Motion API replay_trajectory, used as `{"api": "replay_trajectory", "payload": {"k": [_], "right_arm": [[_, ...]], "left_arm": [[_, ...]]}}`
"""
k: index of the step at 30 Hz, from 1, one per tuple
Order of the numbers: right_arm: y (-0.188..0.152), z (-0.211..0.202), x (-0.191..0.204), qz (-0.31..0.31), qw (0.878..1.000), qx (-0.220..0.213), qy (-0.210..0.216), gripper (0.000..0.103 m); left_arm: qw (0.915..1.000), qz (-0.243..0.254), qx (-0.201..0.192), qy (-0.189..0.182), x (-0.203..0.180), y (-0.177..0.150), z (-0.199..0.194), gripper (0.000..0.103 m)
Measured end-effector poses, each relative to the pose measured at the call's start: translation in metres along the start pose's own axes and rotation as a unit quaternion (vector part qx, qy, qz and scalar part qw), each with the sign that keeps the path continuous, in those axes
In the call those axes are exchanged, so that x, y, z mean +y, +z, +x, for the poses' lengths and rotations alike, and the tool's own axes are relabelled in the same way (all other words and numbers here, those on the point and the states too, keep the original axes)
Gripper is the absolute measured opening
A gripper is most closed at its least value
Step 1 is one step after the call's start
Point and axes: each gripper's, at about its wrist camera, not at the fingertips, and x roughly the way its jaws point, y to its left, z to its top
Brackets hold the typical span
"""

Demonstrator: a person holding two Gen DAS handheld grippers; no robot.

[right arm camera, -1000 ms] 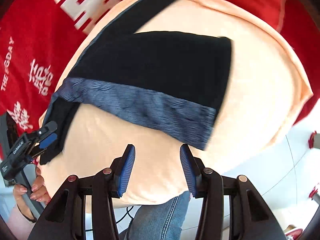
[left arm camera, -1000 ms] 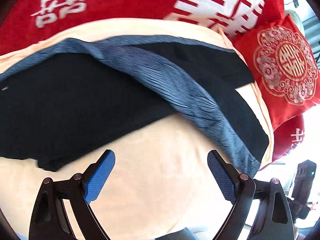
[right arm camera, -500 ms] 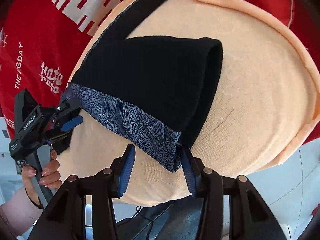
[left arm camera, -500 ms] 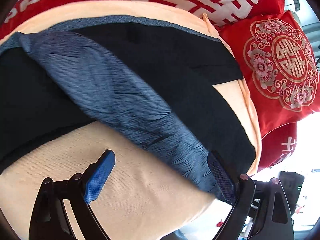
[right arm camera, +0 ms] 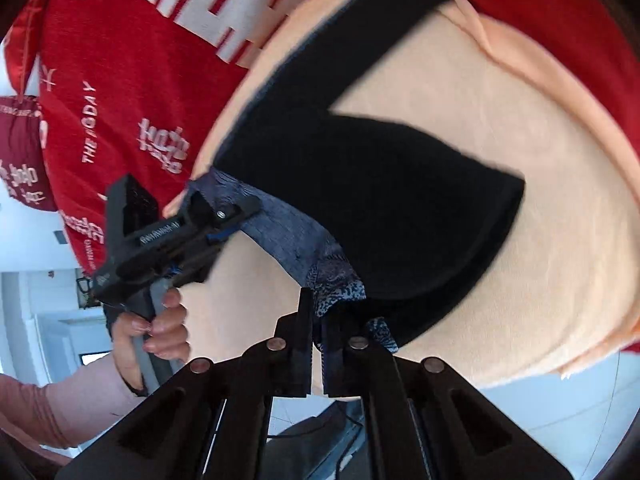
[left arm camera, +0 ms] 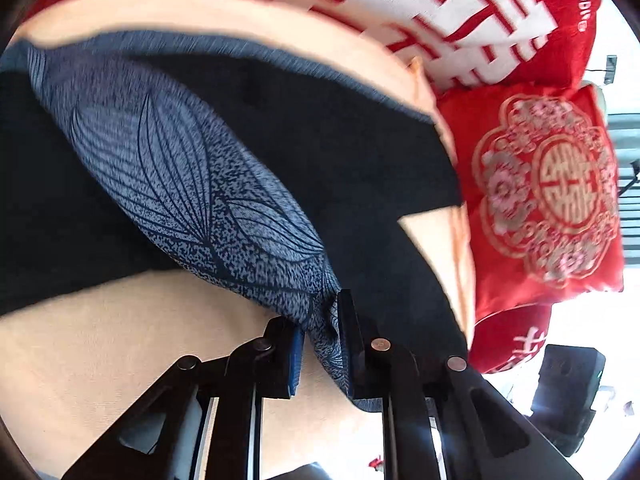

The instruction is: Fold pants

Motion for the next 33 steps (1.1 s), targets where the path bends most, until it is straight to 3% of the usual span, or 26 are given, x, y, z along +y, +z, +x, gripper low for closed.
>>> {"api": "replay_trajectory", "payload": {"k": [7, 11, 15, 19, 21, 23, 25, 26, 29, 32, 33], "right_arm": [[0.088, -0.031, 0.038, -0.049, 0.998, -0.026, 0.038, 0.003], [0.158, -0.040, 0.049, -0.075, 0.996, -0.048, 0.024, 0.003], [0.232, -0.032, 0.052, -0.091, 0.995, -0.045, -0.012, 0.003], [0.288, 0.006, 0.039, -0.098, 0.991, -0.013, -0.084, 0.007], [0.302, 0.023, 0.031, -0.101, 0.987, -0.006, -0.123, 0.008], [0.307, 0.027, 0.024, -0.106, 0.982, -0.002, -0.154, 0.026], [0.307, 0.027, 0.032, -0.123, 0.981, -0.014, -0.151, 0.070], [0.307, 0.025, 0.039, -0.137, 0.979, -0.022, -0.149, 0.078], [0.301, 0.012, 0.069, -0.198, 0.962, -0.057, -0.181, 0.082], [0.284, -0.010, 0.076, -0.185, 0.967, -0.076, -0.155, 0.080], [0.274, -0.015, 0.073, -0.173, 0.971, -0.080, -0.142, 0.067]], "left_arm": [[0.9983, 0.017, -0.055, -0.007, -0.038, 0.053, -0.017, 0.017], [0.9960, 0.027, -0.085, 0.004, -0.052, 0.098, -0.015, 0.017], [0.9894, 0.043, -0.125, 0.061, -0.059, 0.137, -0.010, 0.017], [0.9829, 0.053, -0.121, 0.128, -0.052, 0.154, -0.004, 0.018], [0.9798, 0.050, -0.108, 0.161, -0.042, 0.151, -0.001, 0.018], [0.9781, 0.046, -0.097, 0.179, -0.033, 0.145, -0.001, 0.018], [0.9743, 0.047, -0.090, 0.201, -0.027, 0.136, -0.001, 0.018], [0.9720, 0.049, -0.086, 0.213, -0.024, 0.132, -0.001, 0.018], [0.9669, 0.053, -0.072, 0.239, -0.017, 0.120, 0.002, 0.018], [0.9593, 0.057, -0.065, 0.269, -0.012, 0.108, 0.005, 0.018], [0.9563, 0.056, -0.067, 0.279, -0.009, 0.106, 0.005, 0.018]]}}
